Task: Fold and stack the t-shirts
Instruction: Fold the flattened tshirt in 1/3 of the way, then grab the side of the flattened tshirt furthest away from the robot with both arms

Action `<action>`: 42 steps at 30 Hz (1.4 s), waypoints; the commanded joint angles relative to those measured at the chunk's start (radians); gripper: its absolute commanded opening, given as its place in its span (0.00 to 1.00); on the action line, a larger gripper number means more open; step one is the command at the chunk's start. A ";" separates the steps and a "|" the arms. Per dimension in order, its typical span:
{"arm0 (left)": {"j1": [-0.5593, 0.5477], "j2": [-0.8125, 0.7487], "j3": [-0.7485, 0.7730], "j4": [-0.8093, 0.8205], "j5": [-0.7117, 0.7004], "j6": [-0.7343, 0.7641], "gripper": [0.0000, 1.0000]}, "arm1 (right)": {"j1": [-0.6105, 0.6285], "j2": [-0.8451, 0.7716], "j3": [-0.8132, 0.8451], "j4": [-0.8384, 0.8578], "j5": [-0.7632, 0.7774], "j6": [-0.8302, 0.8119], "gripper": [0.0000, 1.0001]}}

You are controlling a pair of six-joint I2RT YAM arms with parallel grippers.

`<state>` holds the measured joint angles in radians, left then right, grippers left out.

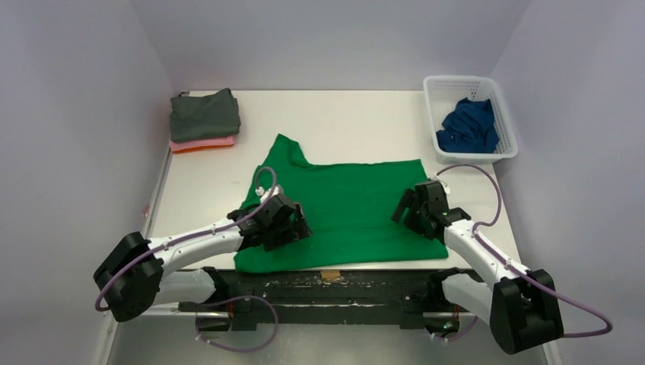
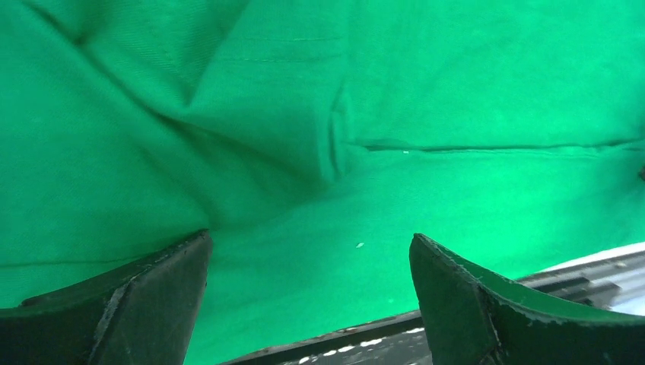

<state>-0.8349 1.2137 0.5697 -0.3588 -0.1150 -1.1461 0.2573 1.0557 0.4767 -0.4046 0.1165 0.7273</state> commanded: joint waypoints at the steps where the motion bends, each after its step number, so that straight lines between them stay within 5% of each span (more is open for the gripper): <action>1: -0.008 -0.046 0.045 -0.266 -0.101 -0.016 1.00 | 0.005 -0.059 0.023 -0.153 0.067 0.030 0.85; 7: 0.032 -0.064 0.240 -0.378 -0.255 0.102 1.00 | 0.005 -0.131 0.157 -0.167 0.151 0.013 0.91; 13: 0.303 0.080 0.416 -0.206 -0.160 0.303 1.00 | 0.005 -0.132 0.190 -0.116 0.276 0.014 0.99; 19: 0.483 0.527 0.843 -0.220 -0.050 0.421 1.00 | 0.005 -0.067 0.178 -0.060 0.313 -0.032 0.99; 23: 0.542 0.846 1.277 -0.404 -0.008 0.463 0.96 | 0.004 -0.019 0.164 -0.023 0.302 -0.061 0.98; 26: 0.563 1.015 1.439 -0.410 0.067 0.459 0.93 | 0.003 0.013 0.167 -0.012 0.306 -0.068 0.98; 35: 0.571 1.191 1.523 -0.319 0.232 0.340 0.82 | 0.003 0.050 0.168 -0.005 0.298 -0.078 0.96; 42: 0.553 1.165 1.492 -0.456 0.074 0.244 0.70 | 0.003 0.015 0.155 0.000 0.302 -0.075 0.96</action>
<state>-0.2649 2.4012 2.0674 -0.6979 0.0494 -0.8318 0.2615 1.1076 0.6392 -0.4355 0.3843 0.6579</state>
